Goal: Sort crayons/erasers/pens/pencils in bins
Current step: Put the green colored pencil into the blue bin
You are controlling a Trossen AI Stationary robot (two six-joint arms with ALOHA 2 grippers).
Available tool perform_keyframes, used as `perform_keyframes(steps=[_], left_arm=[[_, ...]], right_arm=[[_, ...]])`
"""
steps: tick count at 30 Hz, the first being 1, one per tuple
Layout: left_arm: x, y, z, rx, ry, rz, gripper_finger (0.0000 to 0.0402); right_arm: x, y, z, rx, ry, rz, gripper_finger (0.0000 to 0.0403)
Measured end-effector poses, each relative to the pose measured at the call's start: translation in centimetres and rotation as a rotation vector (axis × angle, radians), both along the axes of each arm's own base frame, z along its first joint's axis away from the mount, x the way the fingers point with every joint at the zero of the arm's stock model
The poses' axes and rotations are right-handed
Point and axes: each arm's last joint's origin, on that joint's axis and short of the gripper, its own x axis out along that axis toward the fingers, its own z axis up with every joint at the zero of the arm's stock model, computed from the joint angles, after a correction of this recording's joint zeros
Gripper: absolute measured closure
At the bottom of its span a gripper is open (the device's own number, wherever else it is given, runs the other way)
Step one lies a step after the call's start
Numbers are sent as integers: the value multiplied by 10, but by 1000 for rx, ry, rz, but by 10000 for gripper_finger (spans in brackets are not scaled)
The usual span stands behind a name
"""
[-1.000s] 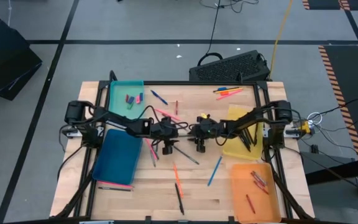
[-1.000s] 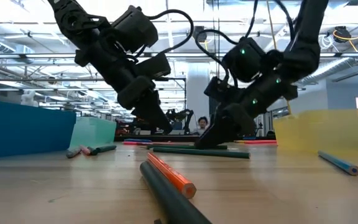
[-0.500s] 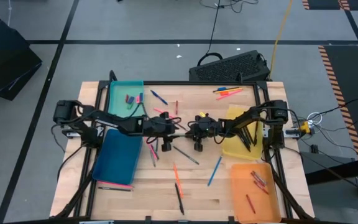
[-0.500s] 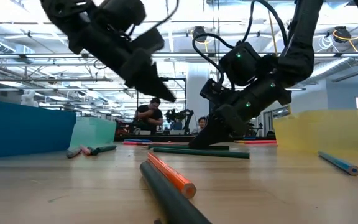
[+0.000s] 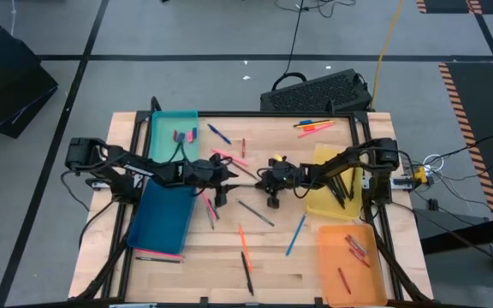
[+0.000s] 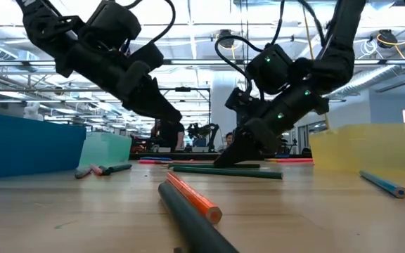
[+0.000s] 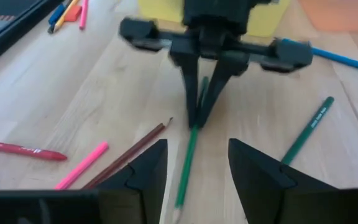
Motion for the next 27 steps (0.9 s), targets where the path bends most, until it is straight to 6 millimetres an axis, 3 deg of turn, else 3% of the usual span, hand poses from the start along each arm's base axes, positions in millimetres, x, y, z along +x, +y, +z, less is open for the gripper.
perform_keyframes(steps=[6,17,27], left_arm=[[4,1,4,0,41,2,221],[11,0,11,20,55,-40,127],[12,-9,11,12,54,-103,162]], right_arm=[[1,12,24,-83,29,24,389],[20,32,61,-162,32,76,388],[36,41,82,-196,-41,101,388]])
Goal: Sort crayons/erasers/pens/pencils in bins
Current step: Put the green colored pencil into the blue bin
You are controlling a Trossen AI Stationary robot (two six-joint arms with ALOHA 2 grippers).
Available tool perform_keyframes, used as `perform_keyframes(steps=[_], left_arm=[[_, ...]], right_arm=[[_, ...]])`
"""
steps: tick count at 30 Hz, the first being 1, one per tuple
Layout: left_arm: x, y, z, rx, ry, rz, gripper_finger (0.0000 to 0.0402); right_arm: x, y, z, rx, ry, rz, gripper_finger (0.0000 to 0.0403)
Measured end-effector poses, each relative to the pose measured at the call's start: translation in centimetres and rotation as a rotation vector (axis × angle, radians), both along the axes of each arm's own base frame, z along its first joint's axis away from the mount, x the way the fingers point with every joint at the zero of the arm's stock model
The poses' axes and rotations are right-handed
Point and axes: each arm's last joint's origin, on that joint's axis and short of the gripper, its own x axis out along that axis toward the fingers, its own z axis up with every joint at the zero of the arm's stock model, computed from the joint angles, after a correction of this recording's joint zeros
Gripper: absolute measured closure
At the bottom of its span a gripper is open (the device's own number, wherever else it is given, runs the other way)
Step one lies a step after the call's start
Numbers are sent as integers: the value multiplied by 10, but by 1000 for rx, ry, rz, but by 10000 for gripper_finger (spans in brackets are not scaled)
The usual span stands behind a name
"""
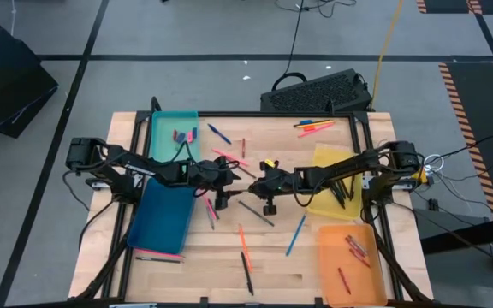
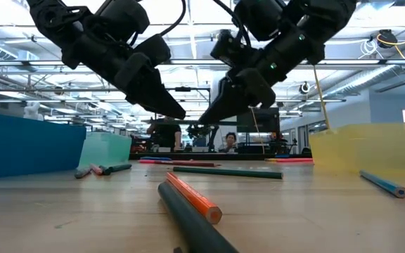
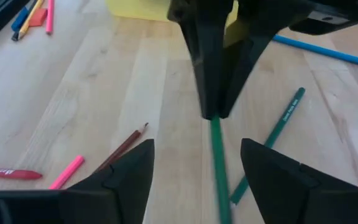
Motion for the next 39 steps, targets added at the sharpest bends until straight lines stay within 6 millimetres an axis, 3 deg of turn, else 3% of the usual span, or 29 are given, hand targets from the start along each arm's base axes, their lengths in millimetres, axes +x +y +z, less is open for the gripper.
perform_keyframes(steps=[9,20,26,32,39], left_arm=[[0,0,0,-3,5,30,211],[-2,0,-3,9,33,-1,384],[-1,0,-2,31,28,6,383],[-2,1,0,44,24,20,386],[-25,-5,29,99,39,111,386]], right_arm=[[5,4,8,-17,-33,7,388],[7,3,10,-50,-66,-23,388],[7,3,10,-49,-67,-28,375],[7,3,11,-49,-74,-31,320],[0,9,36,-71,-140,2,246]])
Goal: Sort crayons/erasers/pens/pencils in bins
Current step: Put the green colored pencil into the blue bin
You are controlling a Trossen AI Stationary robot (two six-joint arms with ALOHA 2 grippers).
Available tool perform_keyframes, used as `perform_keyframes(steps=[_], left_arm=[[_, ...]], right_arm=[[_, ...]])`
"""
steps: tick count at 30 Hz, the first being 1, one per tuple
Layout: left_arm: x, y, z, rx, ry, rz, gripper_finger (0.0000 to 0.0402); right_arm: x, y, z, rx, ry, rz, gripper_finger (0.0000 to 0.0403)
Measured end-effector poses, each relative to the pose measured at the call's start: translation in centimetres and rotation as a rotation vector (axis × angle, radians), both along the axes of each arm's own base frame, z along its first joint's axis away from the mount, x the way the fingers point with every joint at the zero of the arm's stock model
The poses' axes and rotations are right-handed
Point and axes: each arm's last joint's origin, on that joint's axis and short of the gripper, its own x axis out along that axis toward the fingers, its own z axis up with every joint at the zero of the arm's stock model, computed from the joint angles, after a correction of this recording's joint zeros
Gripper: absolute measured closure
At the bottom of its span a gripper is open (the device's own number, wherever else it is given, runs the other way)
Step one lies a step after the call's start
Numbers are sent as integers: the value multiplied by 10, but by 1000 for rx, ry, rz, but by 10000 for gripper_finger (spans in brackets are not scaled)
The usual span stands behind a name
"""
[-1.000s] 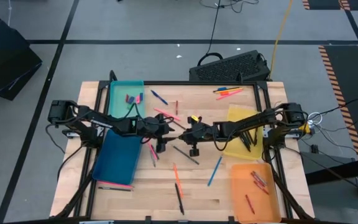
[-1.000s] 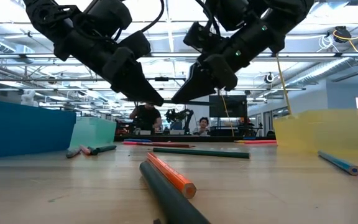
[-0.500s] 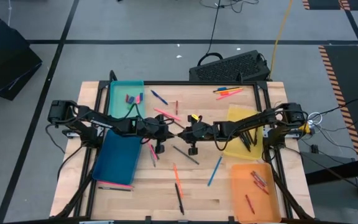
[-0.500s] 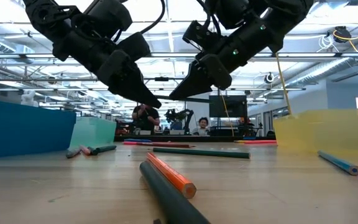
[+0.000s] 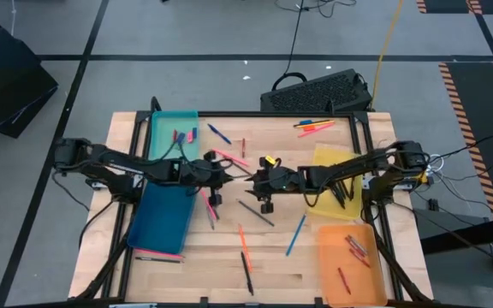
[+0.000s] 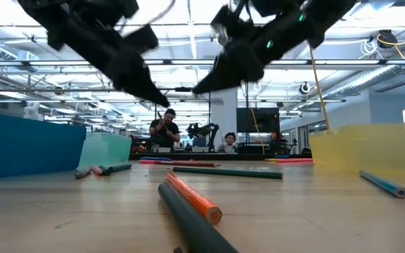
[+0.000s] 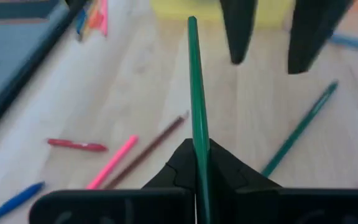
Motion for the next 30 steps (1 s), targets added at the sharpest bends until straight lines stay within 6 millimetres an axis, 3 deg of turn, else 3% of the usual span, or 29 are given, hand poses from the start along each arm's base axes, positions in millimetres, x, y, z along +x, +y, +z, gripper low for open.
perform_keyframes(steps=[5,12,16,23,30], left_arm=[[-31,-22,28,-51,-4,42,386],[-69,-74,62,-137,111,108,386],[-84,-106,80,-216,180,115,386],[-120,-148,89,-354,369,239,386],[-155,-167,85,-405,505,458,386]], right_arm=[[-12,11,32,-99,-95,-53,217],[-24,30,52,-99,-175,-144,209],[-27,42,52,-63,-190,-163,209],[-35,77,50,74,-207,-116,209],[-38,122,18,109,-152,-105,209]])
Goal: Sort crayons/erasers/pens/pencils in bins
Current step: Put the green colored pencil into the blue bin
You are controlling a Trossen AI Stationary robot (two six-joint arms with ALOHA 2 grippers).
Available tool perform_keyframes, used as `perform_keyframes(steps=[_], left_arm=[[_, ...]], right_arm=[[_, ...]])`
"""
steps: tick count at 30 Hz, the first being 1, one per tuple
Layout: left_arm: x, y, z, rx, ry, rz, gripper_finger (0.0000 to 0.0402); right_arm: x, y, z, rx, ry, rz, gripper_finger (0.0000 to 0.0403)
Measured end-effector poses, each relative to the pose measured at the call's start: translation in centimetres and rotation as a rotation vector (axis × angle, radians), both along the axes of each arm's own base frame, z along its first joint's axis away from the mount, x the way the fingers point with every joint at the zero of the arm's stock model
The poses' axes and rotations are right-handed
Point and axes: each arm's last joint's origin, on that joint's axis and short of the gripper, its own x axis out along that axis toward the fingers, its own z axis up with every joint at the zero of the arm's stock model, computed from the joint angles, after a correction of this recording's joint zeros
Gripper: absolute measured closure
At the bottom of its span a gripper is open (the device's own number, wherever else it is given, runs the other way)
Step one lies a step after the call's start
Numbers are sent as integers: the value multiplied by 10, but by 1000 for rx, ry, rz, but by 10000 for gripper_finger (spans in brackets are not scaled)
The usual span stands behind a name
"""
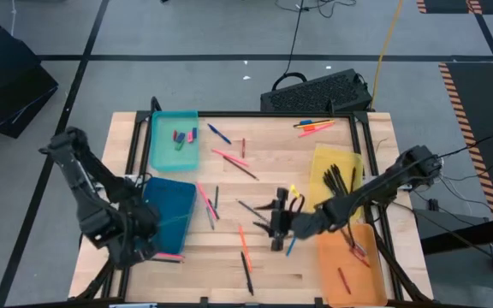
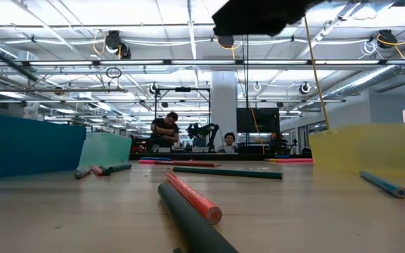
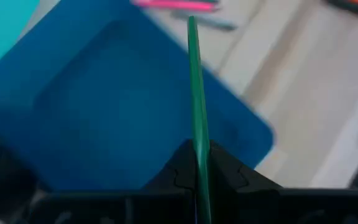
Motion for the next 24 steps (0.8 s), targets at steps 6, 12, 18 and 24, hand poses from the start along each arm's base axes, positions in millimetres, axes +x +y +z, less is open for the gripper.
perform_keyframes(steps=[6,12,18,24], left_arm=[[-16,-3,-15,82,147,212,379],[-13,-12,-28,131,189,292,387],[-8,-18,-41,193,194,349,381],[1,-14,-71,225,198,394,386]], right_arm=[[3,22,-33,61,40,-6,209],[5,25,-44,96,53,-24,209],[6,25,-43,94,40,-19,209],[6,24,-43,97,41,-18,209]])
